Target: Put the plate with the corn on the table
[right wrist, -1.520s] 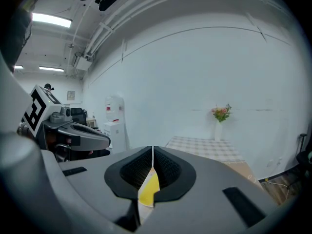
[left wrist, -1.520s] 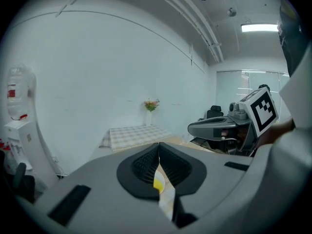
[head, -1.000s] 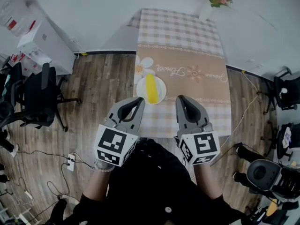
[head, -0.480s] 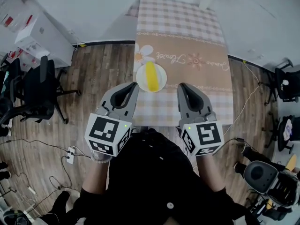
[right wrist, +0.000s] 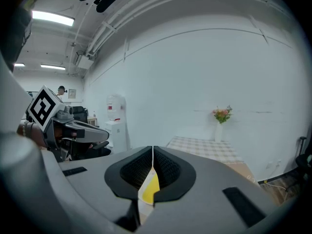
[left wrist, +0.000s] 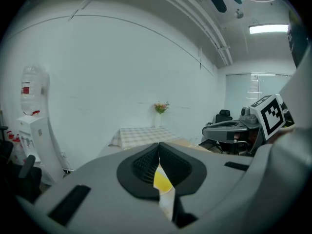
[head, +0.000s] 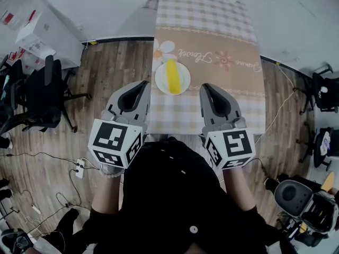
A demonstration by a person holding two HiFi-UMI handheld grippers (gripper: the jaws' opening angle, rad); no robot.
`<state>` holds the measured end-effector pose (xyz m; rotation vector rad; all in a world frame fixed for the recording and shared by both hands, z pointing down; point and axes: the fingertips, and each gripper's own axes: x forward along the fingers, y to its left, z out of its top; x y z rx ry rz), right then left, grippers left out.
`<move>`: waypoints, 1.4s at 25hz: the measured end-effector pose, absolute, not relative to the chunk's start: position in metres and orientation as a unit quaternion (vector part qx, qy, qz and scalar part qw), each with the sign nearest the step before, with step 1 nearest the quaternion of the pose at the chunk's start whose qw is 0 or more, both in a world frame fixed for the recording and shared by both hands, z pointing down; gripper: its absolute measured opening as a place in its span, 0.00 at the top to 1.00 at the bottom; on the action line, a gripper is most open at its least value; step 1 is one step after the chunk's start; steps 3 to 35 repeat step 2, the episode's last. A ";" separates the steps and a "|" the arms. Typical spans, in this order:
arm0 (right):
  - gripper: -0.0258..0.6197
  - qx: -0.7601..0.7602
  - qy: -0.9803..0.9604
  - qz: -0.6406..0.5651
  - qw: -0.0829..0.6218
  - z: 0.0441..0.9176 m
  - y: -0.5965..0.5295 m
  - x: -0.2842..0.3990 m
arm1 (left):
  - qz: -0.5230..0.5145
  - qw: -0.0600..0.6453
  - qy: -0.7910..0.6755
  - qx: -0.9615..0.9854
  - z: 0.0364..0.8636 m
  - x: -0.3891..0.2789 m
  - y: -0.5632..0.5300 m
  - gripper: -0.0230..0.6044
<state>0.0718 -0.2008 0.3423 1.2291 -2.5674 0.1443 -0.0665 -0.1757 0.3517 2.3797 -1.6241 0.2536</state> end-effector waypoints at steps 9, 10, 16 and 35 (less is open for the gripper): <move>0.89 0.426 -0.892 0.049 0.145 0.342 -0.200 0.070 | 0.086 0.126 -0.557 0.816 0.352 -0.068 -0.174 0.94; 0.89 0.426 -0.892 0.049 0.145 0.342 -0.200 0.070 | 0.086 0.126 -0.557 0.816 0.352 -0.068 -0.174 0.94; 0.89 0.426 -0.892 0.049 0.145 0.342 -0.200 0.070 | 0.086 0.126 -0.557 0.816 0.352 -0.068 -0.174 0.94; 0.89 0.426 -0.892 0.049 0.145 0.342 -0.200 0.070 | 0.086 0.126 -0.557 0.816 0.352 -0.068 -0.174 0.94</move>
